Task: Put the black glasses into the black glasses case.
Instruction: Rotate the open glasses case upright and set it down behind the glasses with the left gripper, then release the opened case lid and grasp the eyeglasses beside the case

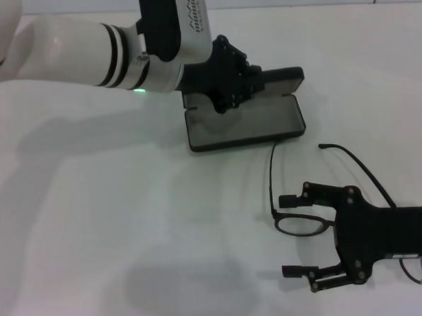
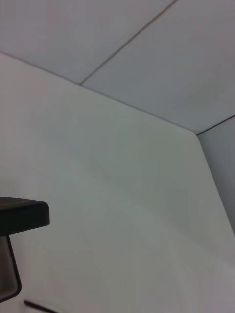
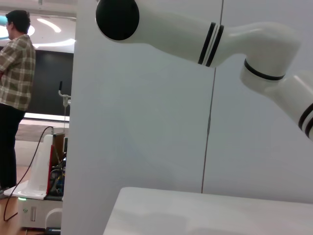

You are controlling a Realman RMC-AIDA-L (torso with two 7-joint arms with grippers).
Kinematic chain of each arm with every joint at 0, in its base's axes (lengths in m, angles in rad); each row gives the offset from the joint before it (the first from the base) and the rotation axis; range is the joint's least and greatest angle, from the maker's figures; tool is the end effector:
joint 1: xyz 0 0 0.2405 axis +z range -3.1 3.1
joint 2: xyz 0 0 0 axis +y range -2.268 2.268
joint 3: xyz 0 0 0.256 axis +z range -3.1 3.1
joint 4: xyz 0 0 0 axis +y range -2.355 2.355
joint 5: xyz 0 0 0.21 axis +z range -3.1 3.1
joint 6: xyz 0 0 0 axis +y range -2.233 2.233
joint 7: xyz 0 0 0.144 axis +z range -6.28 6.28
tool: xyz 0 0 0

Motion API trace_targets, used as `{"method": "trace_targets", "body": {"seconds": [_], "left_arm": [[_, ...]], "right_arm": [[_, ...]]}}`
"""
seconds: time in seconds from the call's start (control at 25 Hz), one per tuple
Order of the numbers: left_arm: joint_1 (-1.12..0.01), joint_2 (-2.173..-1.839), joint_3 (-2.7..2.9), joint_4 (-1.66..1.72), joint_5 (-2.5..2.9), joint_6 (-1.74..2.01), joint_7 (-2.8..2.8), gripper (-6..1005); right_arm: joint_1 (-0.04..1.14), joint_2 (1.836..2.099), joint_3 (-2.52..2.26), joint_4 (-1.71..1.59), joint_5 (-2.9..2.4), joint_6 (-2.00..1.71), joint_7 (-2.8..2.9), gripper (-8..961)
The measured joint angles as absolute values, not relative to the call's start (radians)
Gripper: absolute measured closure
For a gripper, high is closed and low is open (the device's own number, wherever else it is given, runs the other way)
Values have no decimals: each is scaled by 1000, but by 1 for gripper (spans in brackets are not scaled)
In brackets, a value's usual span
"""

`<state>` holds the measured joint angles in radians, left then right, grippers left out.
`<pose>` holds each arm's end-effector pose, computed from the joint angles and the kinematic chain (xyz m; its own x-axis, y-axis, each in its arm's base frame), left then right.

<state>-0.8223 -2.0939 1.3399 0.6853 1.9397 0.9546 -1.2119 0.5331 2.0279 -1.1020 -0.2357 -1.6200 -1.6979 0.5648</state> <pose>-0.1488 0.4156 -0.0763 0.9705 -0.2411 0.0063 -0.2223 -0.9042 -0.3647 0.2514 0.2625 -0.0543 0.7739 0.1579 -0.6133 0.0799 -0.9850 -0.1528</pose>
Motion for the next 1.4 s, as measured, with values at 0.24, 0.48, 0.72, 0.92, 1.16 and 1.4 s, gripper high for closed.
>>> {"method": "trace_targets", "body": {"seconds": [0.24, 0.48, 0.72, 0.92, 1.16, 1.4], "left_arm": [[-821, -2092, 1343, 690, 1942, 1013, -1210, 792], [-815, -2094, 1351, 701, 1943, 1016, -1210, 791], [-813, -2094, 1368, 706, 1907, 1057, -1215, 723], [-797, -2090, 1359, 706, 1760, 1121, -1207, 519], [-677, -2090, 1266, 694, 1545, 1228, -1168, 475], [-491, -2088, 1255, 667, 1299, 1250, -1149, 475]], "right_arm": [[529, 2028, -1102, -239, -1620, -1696, 564, 95], [531, 2028, -1101, -238, -1621, -1696, 567, 96], [523, 2028, -1101, -237, -1620, -1696, 566, 96], [523, 2028, -1099, -236, -1620, -1697, 569, 96], [521, 2025, -1091, -257, -1612, -1706, 603, 95], [476, 1991, -1101, -529, -1642, -1768, 873, 95]]}}
